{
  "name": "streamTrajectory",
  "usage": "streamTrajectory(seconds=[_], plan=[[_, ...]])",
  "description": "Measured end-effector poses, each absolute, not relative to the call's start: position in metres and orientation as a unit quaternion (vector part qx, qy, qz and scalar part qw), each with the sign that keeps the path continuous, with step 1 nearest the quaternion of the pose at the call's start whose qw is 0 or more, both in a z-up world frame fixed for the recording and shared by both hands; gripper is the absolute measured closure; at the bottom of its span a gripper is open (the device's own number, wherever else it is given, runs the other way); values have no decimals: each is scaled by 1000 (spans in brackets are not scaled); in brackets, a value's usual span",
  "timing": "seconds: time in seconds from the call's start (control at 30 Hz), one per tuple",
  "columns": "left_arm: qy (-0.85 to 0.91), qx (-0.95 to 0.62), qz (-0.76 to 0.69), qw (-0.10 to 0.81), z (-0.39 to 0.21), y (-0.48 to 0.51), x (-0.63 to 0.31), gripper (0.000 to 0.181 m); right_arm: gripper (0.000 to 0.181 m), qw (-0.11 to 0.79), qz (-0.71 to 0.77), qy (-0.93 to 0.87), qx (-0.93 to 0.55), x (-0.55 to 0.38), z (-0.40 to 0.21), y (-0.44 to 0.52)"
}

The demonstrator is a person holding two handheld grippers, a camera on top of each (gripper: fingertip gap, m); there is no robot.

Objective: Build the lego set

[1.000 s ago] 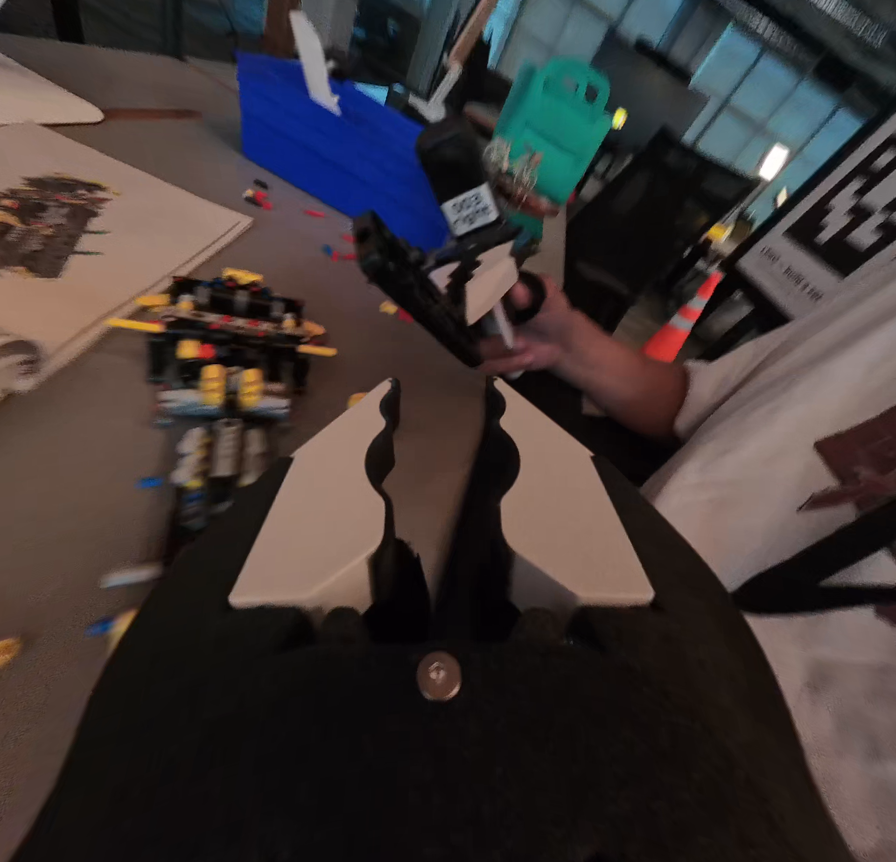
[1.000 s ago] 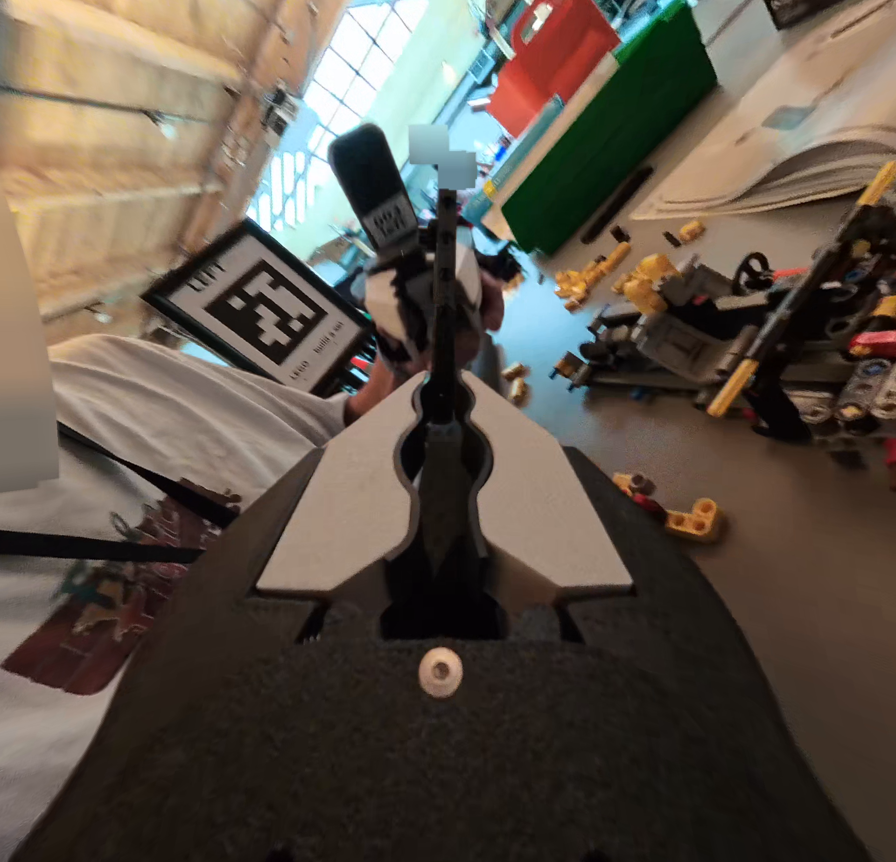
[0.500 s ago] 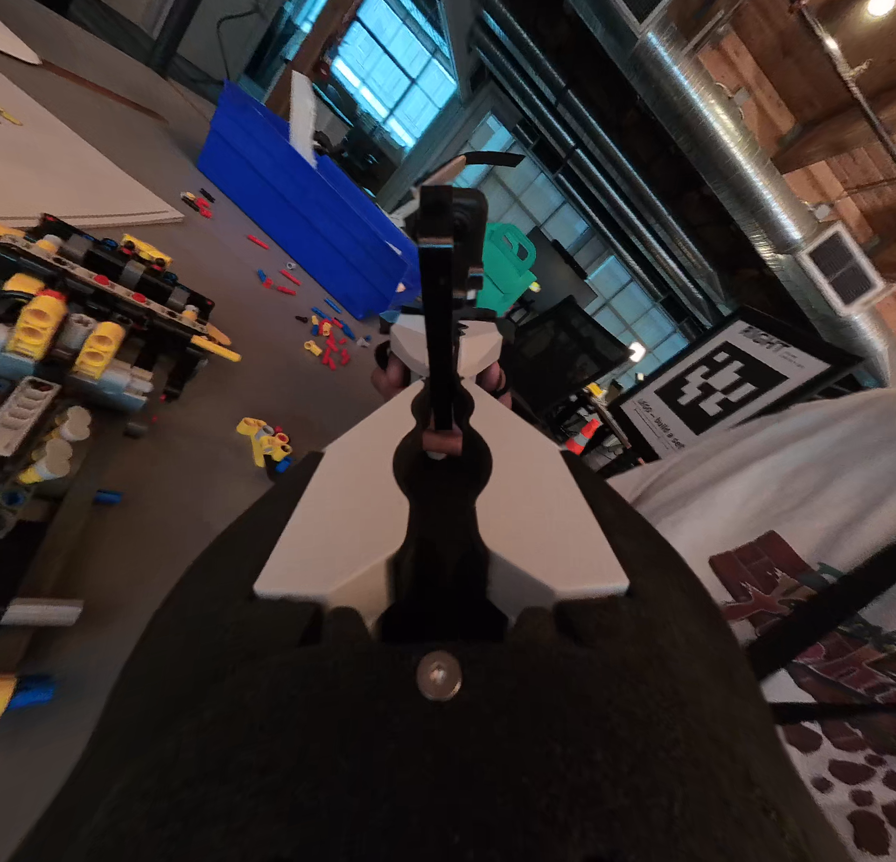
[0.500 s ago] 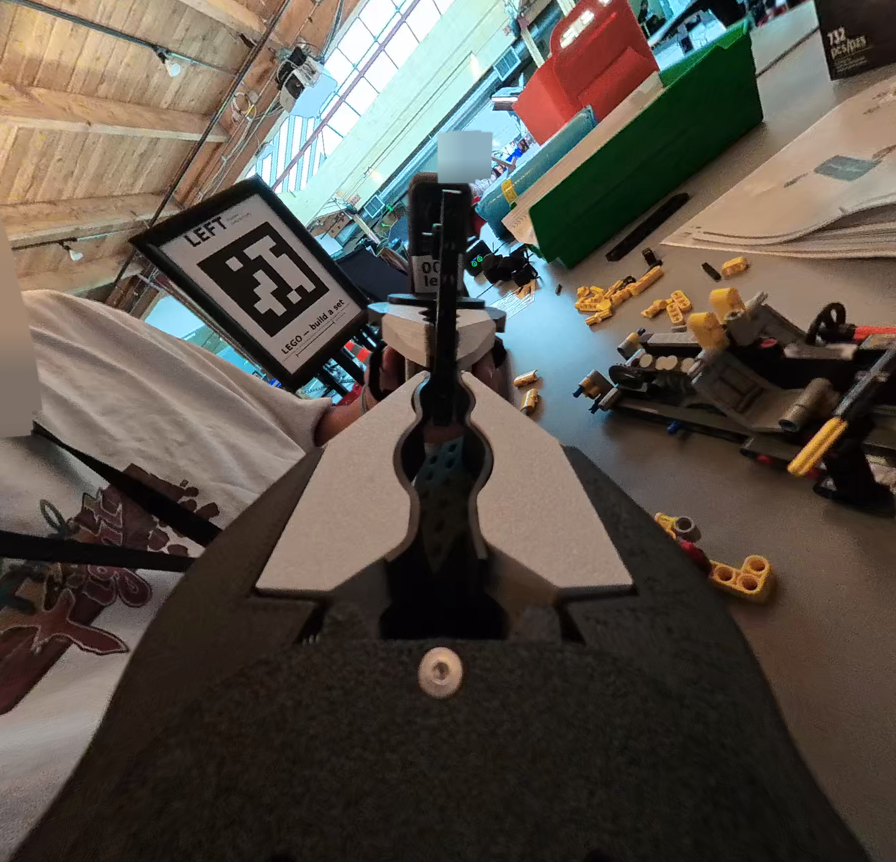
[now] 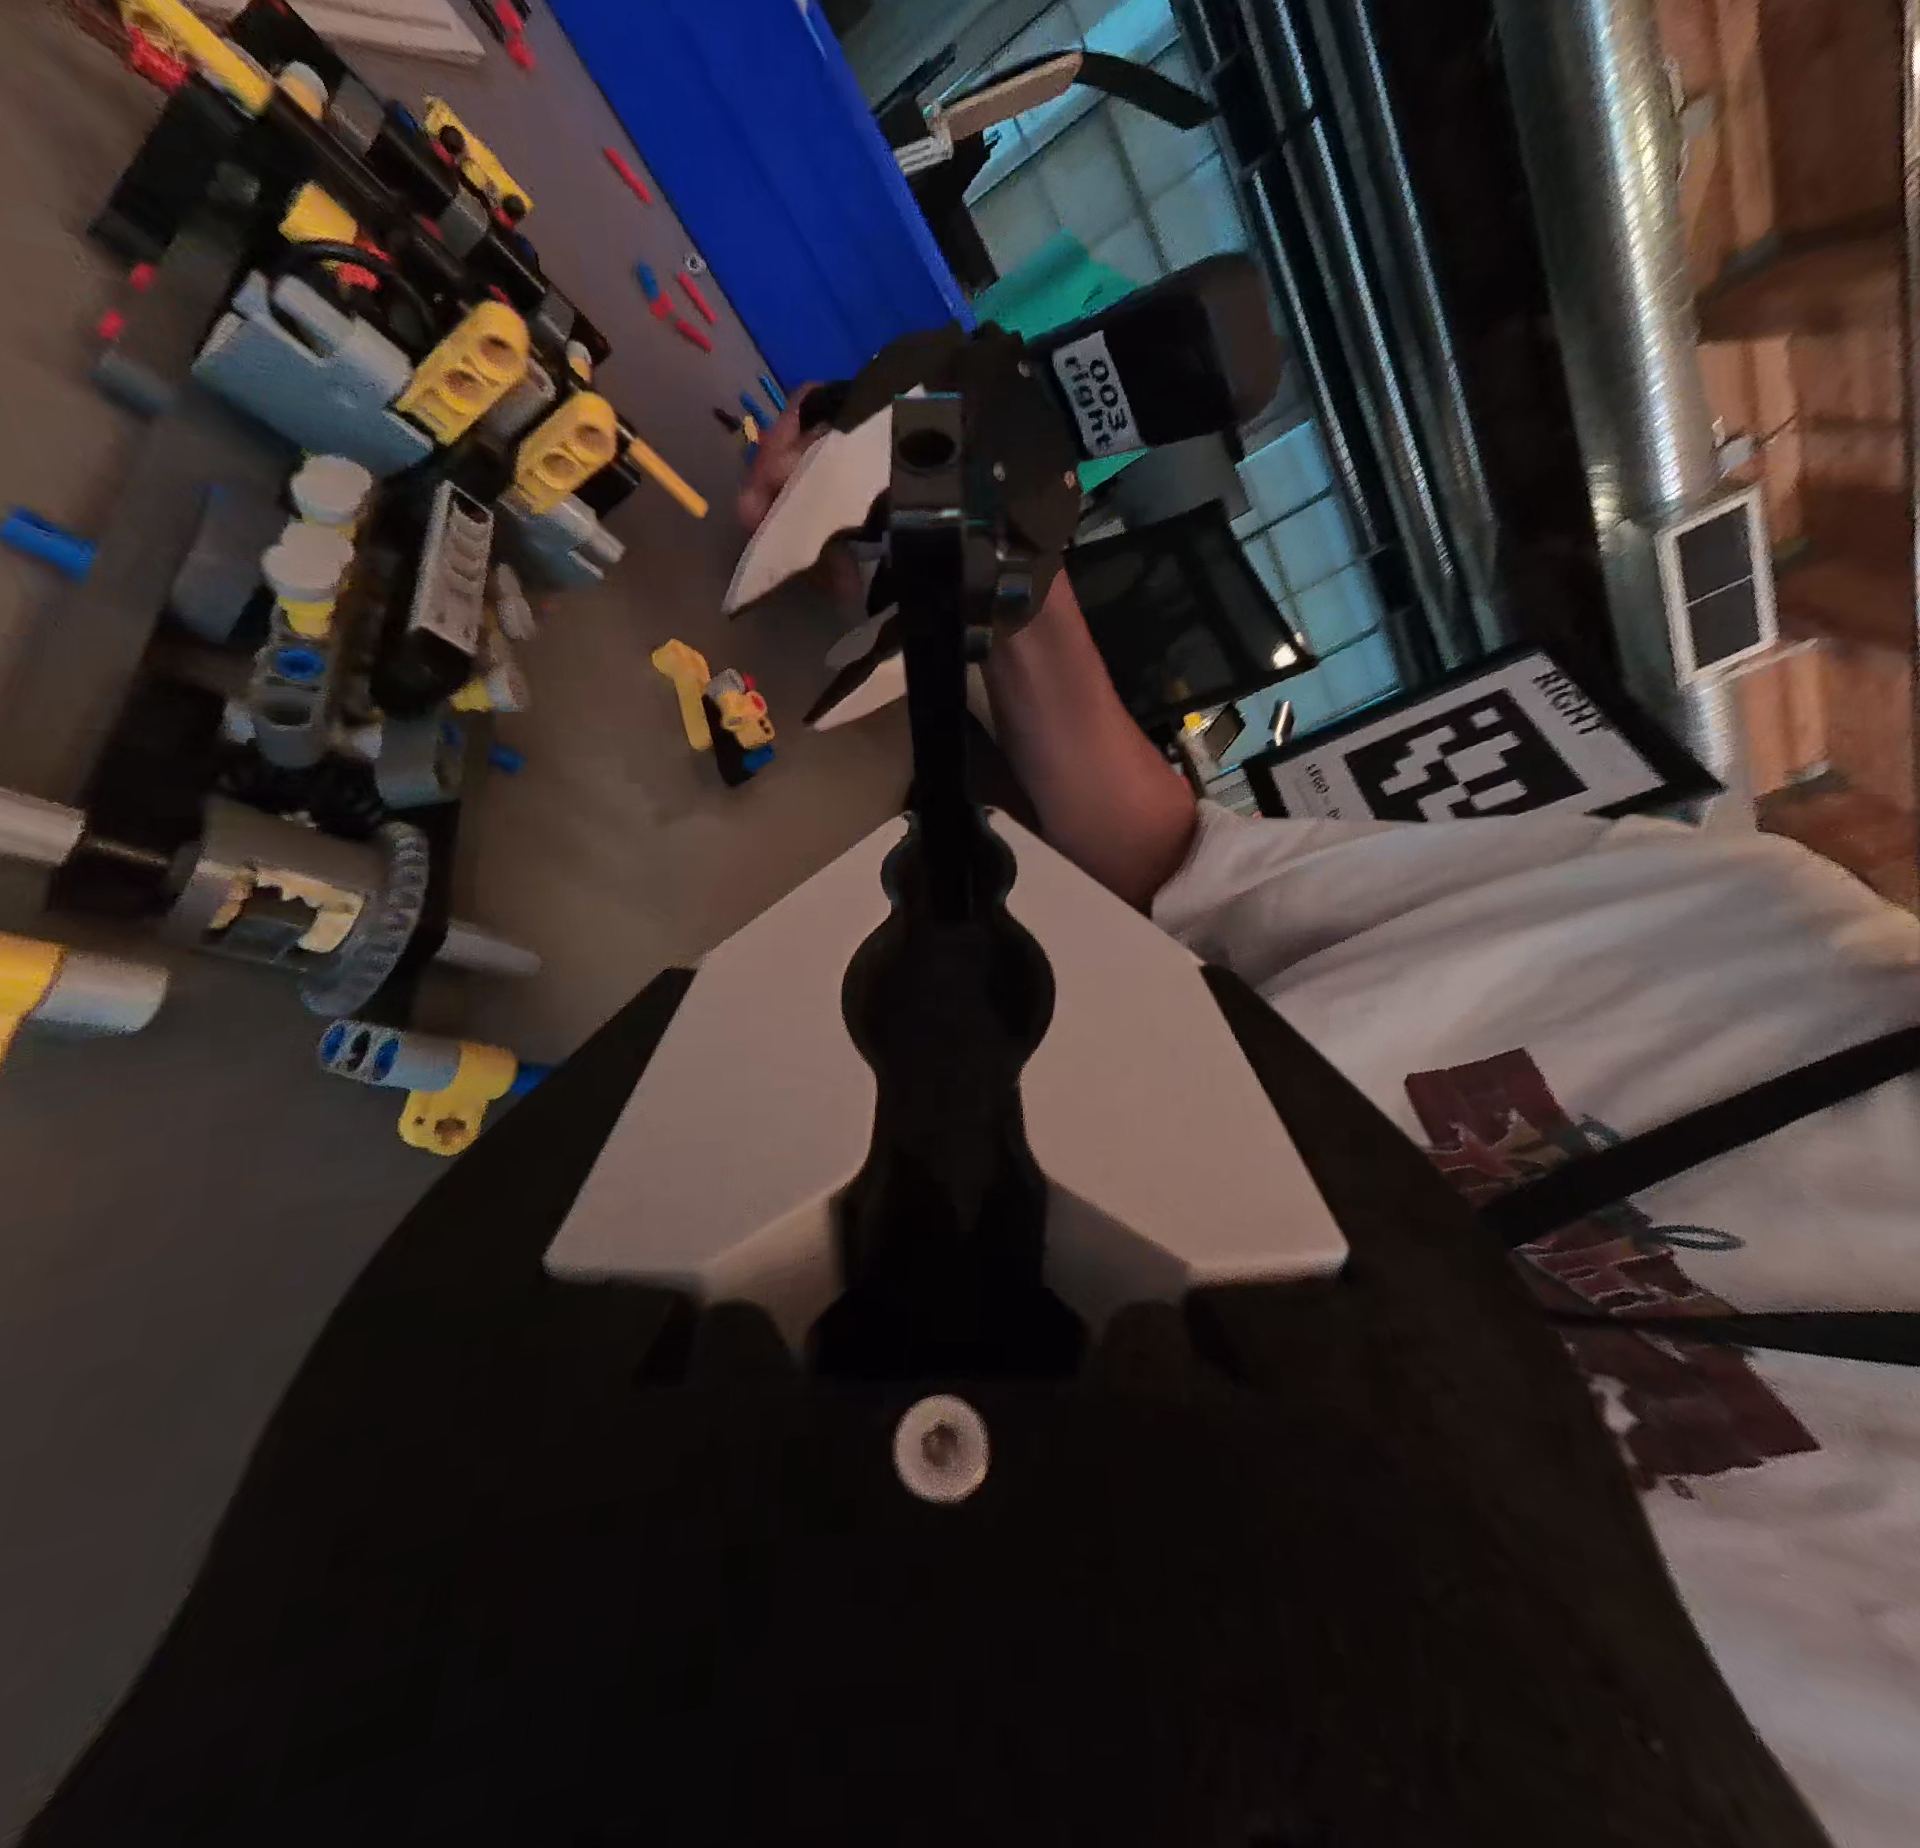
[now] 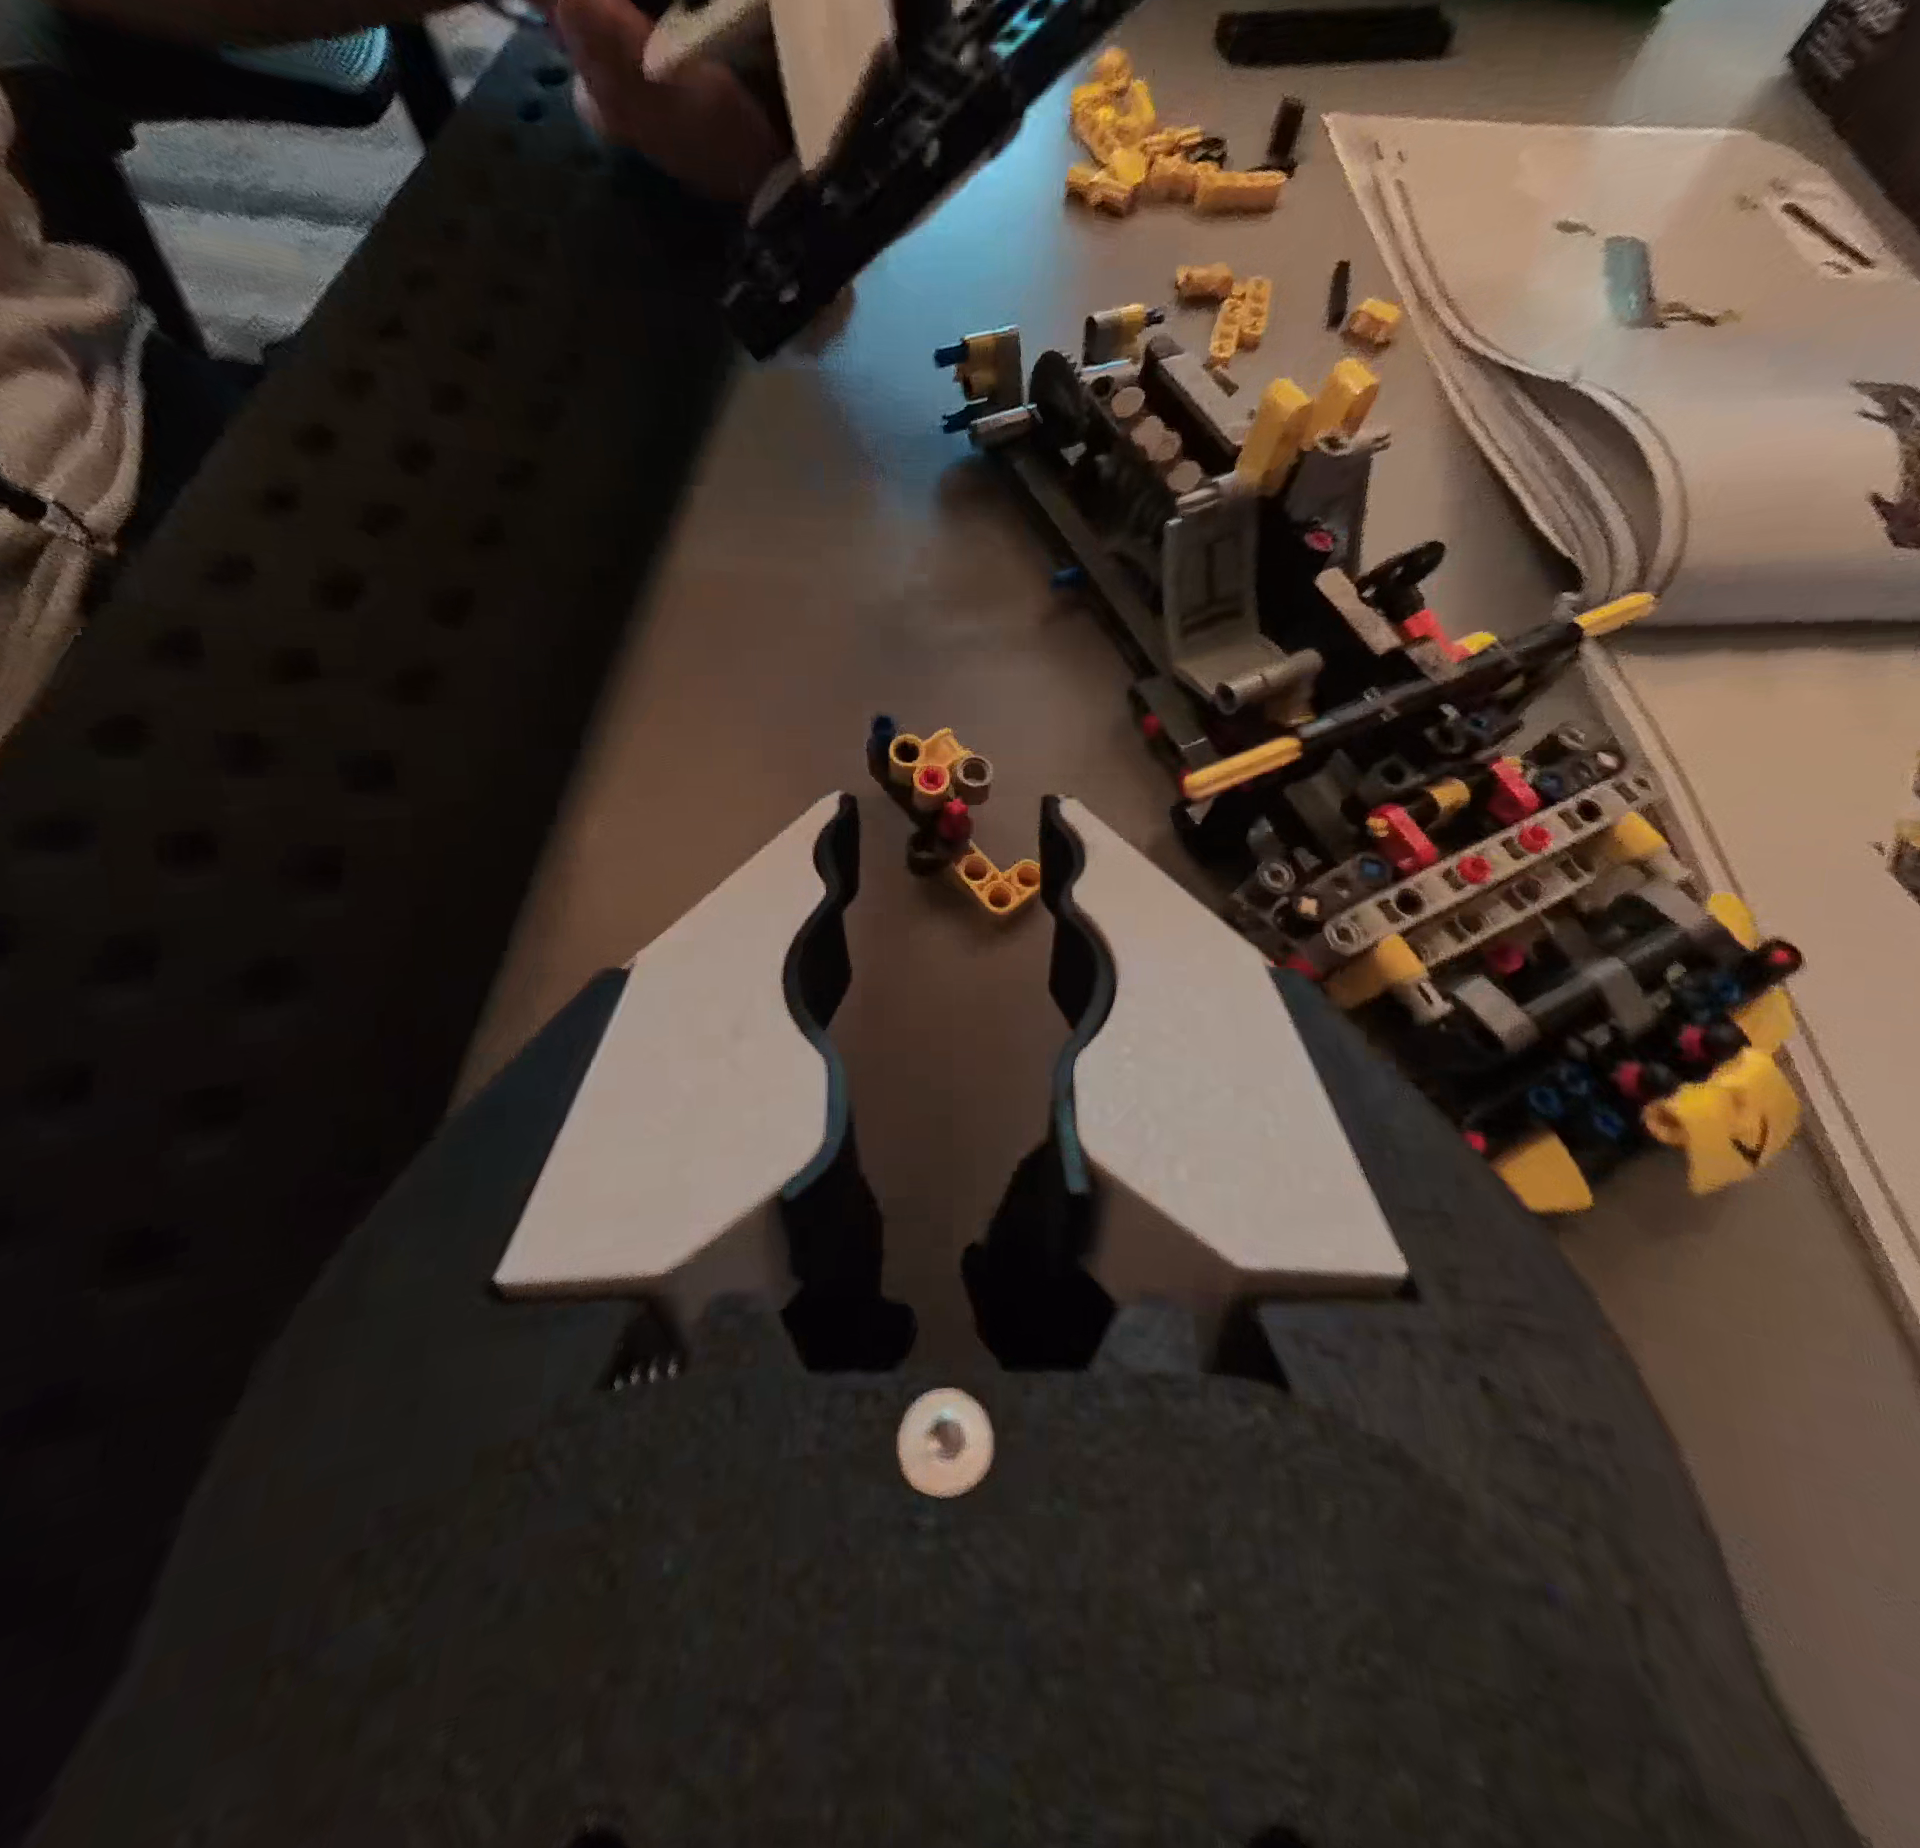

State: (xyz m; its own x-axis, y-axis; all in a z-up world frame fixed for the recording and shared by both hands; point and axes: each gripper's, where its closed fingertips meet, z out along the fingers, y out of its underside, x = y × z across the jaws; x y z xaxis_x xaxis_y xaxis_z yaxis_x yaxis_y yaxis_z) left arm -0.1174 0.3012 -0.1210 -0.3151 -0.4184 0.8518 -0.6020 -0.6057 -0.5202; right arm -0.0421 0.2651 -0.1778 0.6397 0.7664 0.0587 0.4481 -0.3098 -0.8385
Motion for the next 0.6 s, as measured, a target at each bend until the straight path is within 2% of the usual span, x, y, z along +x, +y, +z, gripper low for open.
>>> streamTrajectory(seconds=[0.3, 0.4, 0.6], plan=[[-470, 582, 661, 52, -129, 291, -113, 172, 149, 391, 184, -436, -790, -51, -198, 274], [-471, 591, 653, 50, -132, 289, -109, 172, 165, 370, 182, -446, -795, -53, -205, 274], [-453, 619, 640, 47, -139, 290, -99, 172, 166, 386, 105, -424, -813, -58, -191, 288]])
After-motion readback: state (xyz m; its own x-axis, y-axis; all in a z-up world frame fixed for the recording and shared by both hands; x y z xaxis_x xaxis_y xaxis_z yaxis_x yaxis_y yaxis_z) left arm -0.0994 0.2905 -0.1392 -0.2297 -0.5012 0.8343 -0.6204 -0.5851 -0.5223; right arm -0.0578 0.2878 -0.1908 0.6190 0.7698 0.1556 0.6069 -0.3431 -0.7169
